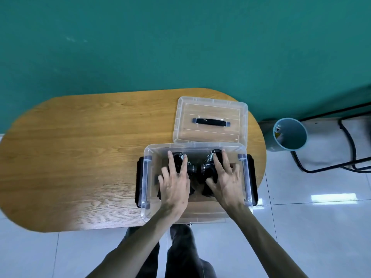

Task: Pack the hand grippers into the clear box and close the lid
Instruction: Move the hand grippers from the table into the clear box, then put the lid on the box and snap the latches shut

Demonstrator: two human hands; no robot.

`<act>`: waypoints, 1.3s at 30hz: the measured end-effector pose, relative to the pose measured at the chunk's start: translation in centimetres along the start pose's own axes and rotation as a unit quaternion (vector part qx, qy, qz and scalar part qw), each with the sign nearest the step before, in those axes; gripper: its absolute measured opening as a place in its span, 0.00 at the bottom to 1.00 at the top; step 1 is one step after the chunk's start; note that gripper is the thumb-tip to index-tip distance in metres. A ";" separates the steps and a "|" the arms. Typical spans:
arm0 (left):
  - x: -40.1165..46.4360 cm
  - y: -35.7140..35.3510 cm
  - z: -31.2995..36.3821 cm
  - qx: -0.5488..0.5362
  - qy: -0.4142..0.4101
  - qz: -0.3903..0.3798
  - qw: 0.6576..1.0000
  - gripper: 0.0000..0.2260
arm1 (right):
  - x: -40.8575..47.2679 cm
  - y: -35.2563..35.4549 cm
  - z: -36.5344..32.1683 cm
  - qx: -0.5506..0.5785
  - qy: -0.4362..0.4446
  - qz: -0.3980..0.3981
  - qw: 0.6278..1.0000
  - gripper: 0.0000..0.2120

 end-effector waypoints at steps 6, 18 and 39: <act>0.2 -0.1 -0.2 0.002 0.016 0.015 1.000 0.30 | -0.1 -0.6 0.2 -0.010 0.034 0.011 0.999 0.37; -0.6 0.8 -1.6 0.036 -0.067 0.035 0.996 0.32 | -0.3 0.4 -0.6 -0.062 -0.011 0.031 0.998 0.33; 11.1 10.5 -5.8 0.034 -0.127 0.055 0.990 0.31 | 2.7 8.3 -2.3 -0.131 -0.052 0.102 0.985 0.28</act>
Point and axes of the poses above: each hand's wrist, its own x-axis towards the middle knuckle, its own y-axis out of the back of the hand, z = x × y, the point moved 2 cm from there along x, towards the middle knuckle, and after that the axes turned 9 degrees about -z, right-handed, at the moved point
